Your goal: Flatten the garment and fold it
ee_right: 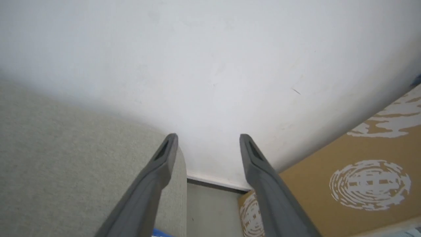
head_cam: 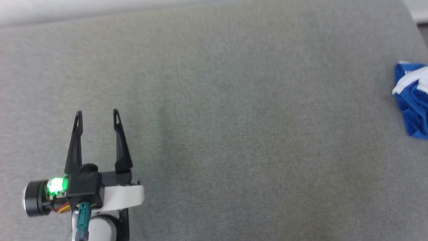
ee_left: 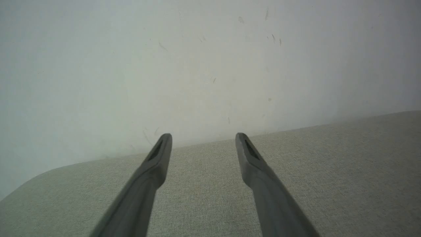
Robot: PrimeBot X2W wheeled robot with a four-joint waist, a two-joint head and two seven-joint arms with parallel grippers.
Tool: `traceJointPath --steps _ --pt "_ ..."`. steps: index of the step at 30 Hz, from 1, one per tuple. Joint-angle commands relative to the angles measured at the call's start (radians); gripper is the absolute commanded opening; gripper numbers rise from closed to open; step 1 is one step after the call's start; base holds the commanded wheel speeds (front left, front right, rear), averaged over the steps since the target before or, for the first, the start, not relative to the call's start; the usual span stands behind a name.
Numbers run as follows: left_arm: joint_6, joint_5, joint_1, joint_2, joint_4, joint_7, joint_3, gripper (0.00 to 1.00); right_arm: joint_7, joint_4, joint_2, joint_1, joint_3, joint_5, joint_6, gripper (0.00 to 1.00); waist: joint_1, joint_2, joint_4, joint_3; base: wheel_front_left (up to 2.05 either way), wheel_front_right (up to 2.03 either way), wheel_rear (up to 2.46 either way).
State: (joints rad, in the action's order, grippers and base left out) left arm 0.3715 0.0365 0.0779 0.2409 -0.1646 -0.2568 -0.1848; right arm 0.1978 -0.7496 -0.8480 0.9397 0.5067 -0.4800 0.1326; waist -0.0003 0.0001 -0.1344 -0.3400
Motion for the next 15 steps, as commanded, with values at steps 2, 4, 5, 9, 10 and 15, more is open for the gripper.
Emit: traceJointPath --steps 2,4,5,9,10,15 --pt "-0.001 0.004 -0.025 -0.011 0.010 -0.005 0.011 1.00 0.042 0.025 0.055 -0.010 -0.058 0.043 -0.002 1.00 0.0003 -0.0001 0.048 0.103 0.00 0.00 0.00" --pt "-0.007 0.009 -0.040 -0.017 0.019 -0.005 0.017 1.00 0.058 0.065 0.100 -0.045 -0.127 0.086 -0.002 1.00 0.0003 -0.0001 0.065 0.129 0.00 0.00 0.00" --pt "-0.010 0.012 -0.047 -0.020 0.022 -0.005 0.021 1.00 0.062 0.093 0.122 -0.069 -0.164 0.109 -0.002 1.00 0.0003 -0.0001 0.073 0.140 0.00 0.00 0.00" --pt "-0.031 0.024 -0.072 -0.034 0.039 -0.005 0.038 1.00 0.063 0.292 0.245 -0.207 -0.345 0.210 -0.002 1.00 0.0003 -0.0001 0.103 0.182 0.00 0.00 0.00" --pt "-0.037 0.026 -0.077 -0.037 0.044 -0.005 0.042 1.00 0.064 0.343 0.280 -0.252 -0.384 0.236 -0.002 1.00 0.0003 -0.0001 0.111 0.192 0.00 0.00 0.00" --pt "-0.071 0.027 -0.098 -0.053 0.065 -0.005 0.054 1.00 0.064 0.550 0.453 -0.473 -0.494 0.319 -0.002 1.00 0.0003 -0.0001 0.140 0.242 0.00 0.00 0.00"
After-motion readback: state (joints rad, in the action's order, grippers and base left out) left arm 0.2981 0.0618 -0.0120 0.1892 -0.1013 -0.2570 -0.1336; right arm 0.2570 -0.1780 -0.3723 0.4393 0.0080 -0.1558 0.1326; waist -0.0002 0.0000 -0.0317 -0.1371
